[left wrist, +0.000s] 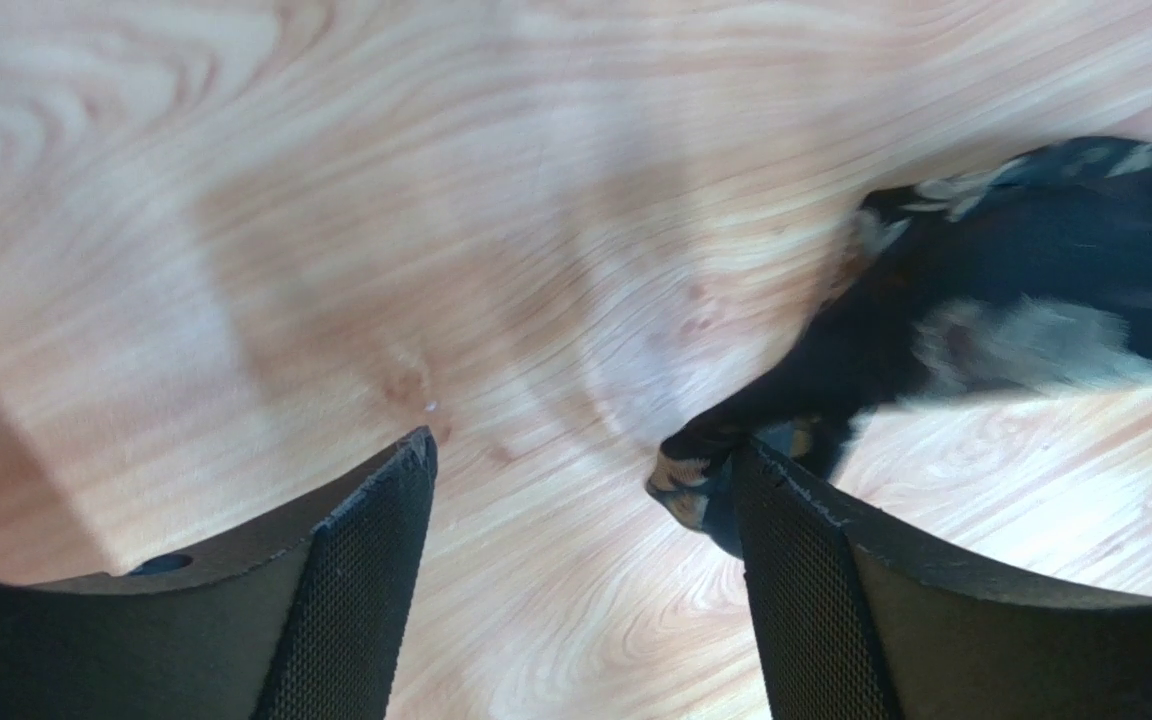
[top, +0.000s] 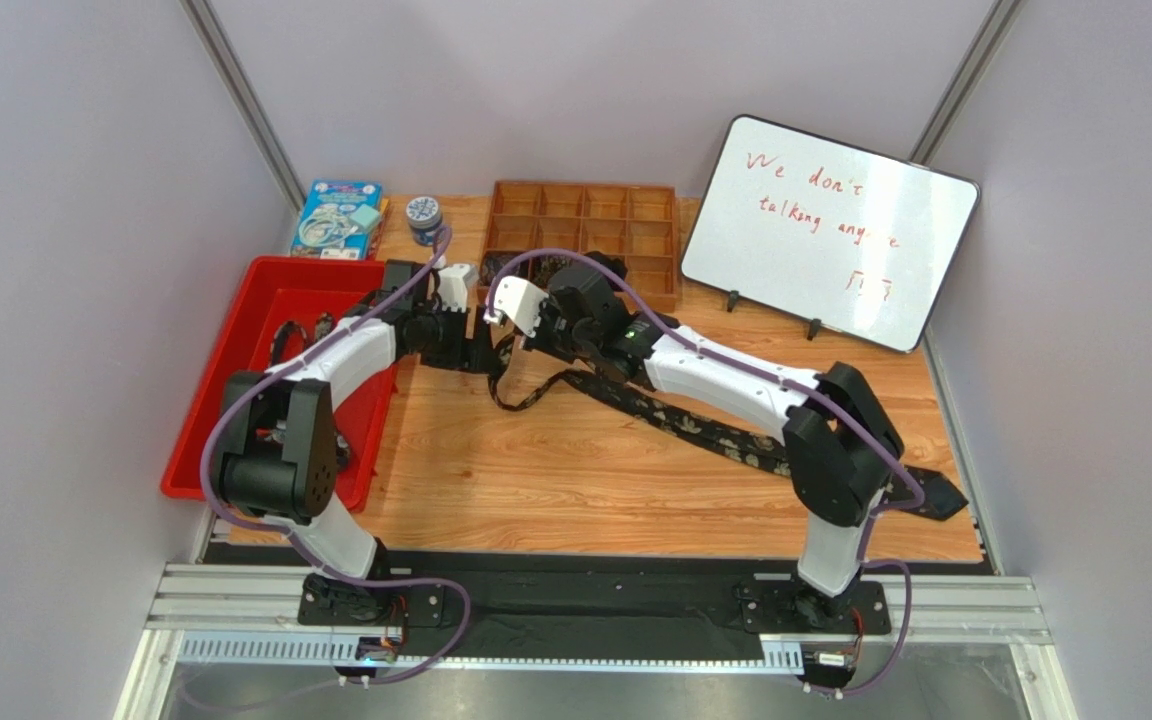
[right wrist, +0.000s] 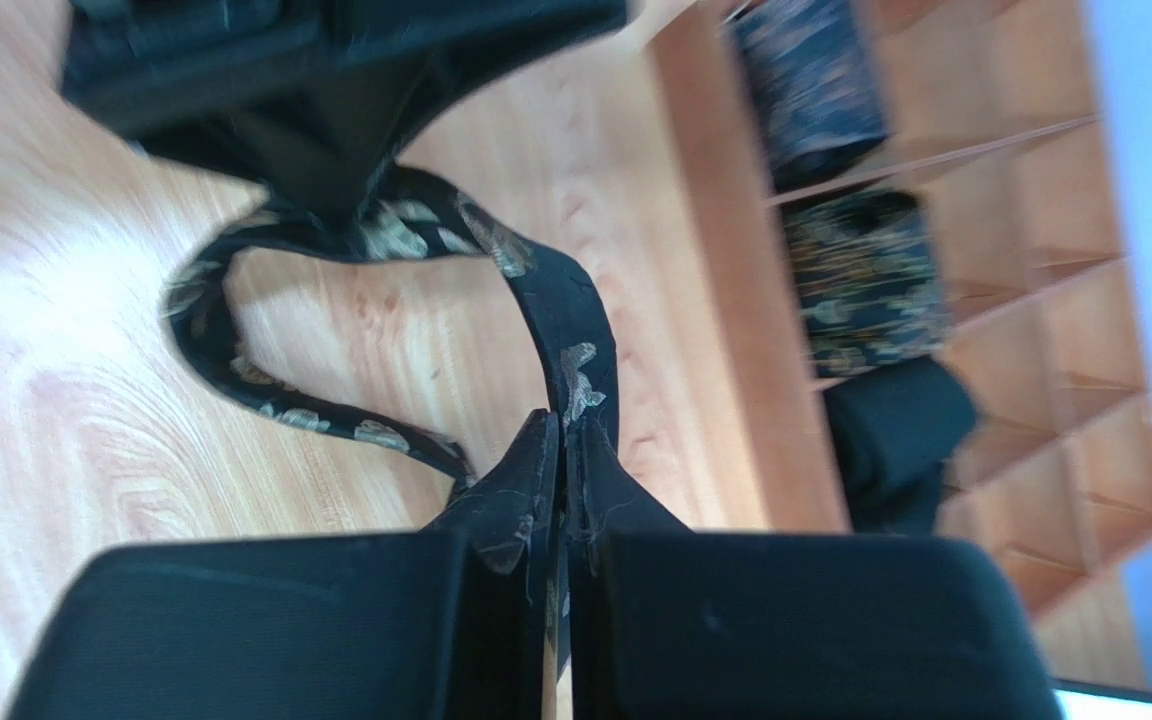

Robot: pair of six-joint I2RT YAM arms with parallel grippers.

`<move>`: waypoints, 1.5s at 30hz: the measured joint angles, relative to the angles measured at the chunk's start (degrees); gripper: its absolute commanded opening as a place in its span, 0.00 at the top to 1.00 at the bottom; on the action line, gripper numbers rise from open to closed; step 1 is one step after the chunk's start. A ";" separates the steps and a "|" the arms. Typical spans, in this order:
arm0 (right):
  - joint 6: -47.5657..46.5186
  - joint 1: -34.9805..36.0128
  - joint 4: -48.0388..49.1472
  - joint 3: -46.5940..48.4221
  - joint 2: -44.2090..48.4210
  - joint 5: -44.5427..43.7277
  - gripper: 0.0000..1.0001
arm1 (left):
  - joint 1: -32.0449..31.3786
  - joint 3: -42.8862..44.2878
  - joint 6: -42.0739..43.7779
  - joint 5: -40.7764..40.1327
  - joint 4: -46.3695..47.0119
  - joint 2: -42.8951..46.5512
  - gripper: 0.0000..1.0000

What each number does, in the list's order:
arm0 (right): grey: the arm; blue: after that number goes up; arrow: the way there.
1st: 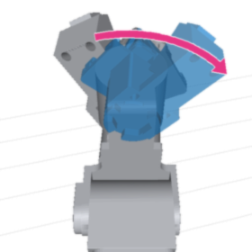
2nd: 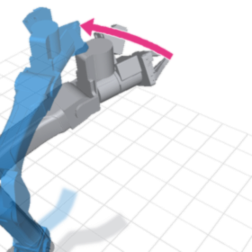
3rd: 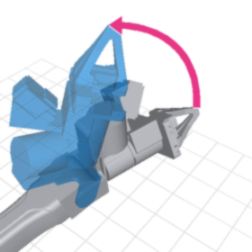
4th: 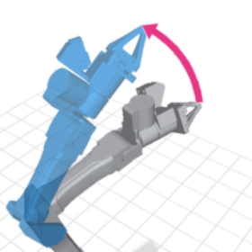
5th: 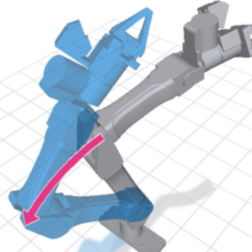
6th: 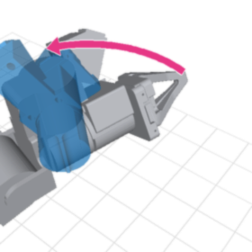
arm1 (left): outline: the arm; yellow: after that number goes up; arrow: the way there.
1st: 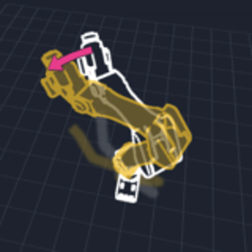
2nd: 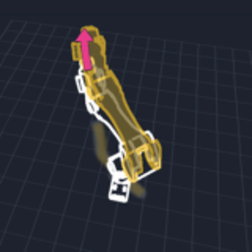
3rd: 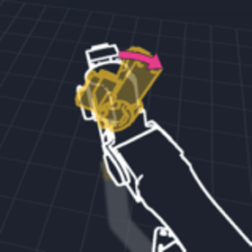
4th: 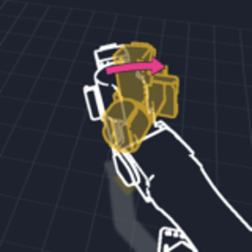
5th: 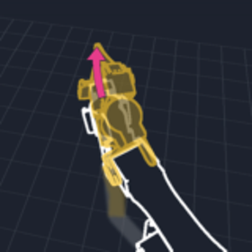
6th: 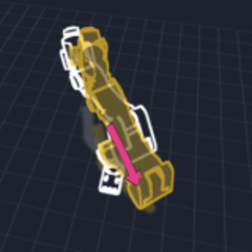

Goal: Roll the ties
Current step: Flatten out the tie at the center of the board.

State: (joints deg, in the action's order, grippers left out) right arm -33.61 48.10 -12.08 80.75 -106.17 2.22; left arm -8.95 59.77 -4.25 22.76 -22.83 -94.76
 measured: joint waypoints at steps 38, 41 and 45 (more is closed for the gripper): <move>0.55 -7.43 -4.57 -0.63 11.98 4.94 1.00 | -0.07 0.46 4.74 32.65 8.28 -4.48 0.27; 0.20 -8.81 -4.76 -0.98 13.05 5.42 1.00 | -0.09 0.50 5.42 34.56 7.54 -4.48 0.26; 0.09 -10.12 -4.85 -0.98 13.53 6.27 1.00 | -0.74 0.61 6.82 35.87 7.17 -4.48 0.26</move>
State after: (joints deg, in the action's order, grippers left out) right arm -33.52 37.98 -16.93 79.77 -92.64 8.49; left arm -9.69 60.38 2.57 58.63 -15.66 -99.24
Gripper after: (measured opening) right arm 0.008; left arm 0.743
